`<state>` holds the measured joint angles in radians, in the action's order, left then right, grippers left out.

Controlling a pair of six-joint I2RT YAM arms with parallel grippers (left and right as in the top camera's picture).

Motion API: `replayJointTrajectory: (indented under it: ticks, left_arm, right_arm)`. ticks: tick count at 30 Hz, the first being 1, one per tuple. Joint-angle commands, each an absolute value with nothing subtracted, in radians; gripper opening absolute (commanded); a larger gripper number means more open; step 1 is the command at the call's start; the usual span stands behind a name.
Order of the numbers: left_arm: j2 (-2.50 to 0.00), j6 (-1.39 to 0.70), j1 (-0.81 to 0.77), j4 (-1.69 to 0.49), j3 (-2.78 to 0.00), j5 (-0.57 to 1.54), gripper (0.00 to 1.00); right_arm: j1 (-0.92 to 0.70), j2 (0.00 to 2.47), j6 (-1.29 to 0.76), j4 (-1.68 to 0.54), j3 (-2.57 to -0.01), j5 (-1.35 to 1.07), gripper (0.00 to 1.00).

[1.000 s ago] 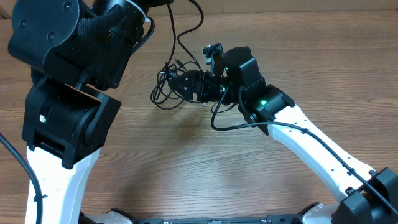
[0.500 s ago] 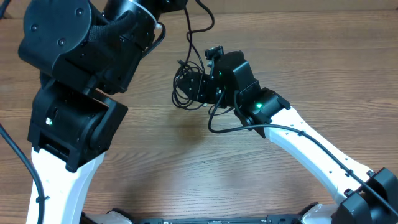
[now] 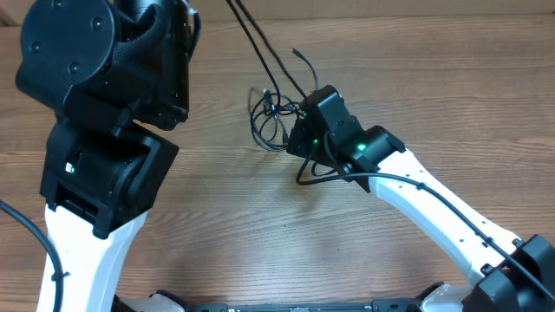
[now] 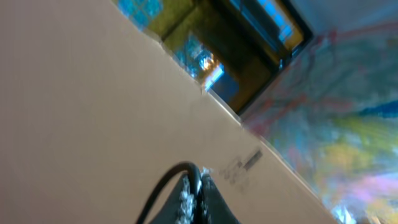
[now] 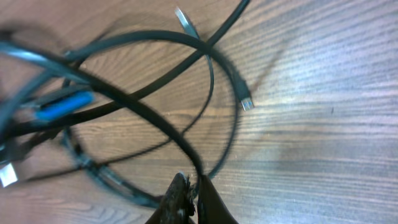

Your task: Untangle cables

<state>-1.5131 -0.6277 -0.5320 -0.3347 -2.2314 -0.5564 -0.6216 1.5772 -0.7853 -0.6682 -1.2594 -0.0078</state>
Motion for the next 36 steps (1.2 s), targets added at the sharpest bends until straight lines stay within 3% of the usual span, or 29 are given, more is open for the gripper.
replayJointTrajectory:
  ticks: [1,5,14,22,23,24,25,26,31,33,36]
  left_arm:
    - [-1.480,-0.329,-0.535,-0.120,-2.260,-0.748,0.04]
    - [-1.481,-0.138,-0.493,0.006,-2.260,-0.801,0.04]
    - [-1.497,-0.135,-0.229,-0.066,-2.260,-0.804,0.04]
    - [-1.512,-0.250,-0.197,-0.216,-2.260,-0.700,0.05]
    - [-1.512,-0.317,-0.197,-0.300,-2.260,-0.659,0.04]
    - [-1.516,-0.364,-0.197,-0.356,-2.260,-0.639,0.05]
    - [-1.522,-0.429,-0.197,-0.450,-2.260,-0.611,0.07]
    - [-1.525,-0.459,-0.197,-0.519,-2.260,-0.585,0.09]
    - [-1.539,-0.466,-0.197,-0.920,-2.260,-0.332,0.40]
    - [-1.555,-0.473,-0.197,-1.059,-2.260,-0.271,0.43]
    - [-1.600,-0.480,-0.197,-1.238,-2.260,-0.186,0.68]
  right_arm:
    - [-0.586,1.574,-0.846,-0.676,-1.199,0.047,0.04]
    - [-0.554,1.574,-0.849,-0.690,-1.177,0.052,0.04]
    - [-0.548,1.574,-0.850,-0.721,-1.177,0.100,0.04]
    - [-0.548,1.574,-0.841,-0.693,-1.177,0.063,0.04]
    - [-0.548,1.574,-0.841,-0.677,-1.177,0.044,0.11]
    - [-0.548,1.574,-0.841,-0.664,-1.177,0.029,0.34]
    - [-0.548,1.574,-0.838,-0.652,-1.179,0.012,0.95]
    - [-0.548,1.573,-0.837,-0.652,-1.180,0.012,1.00]
    - [-0.485,1.571,-0.838,-0.660,-1.180,-0.025,1.00]
    - [-0.436,1.571,-0.838,-0.666,-1.180,-0.052,1.00]
    - [-0.363,1.571,-0.838,-0.668,-1.180,-0.112,1.00]
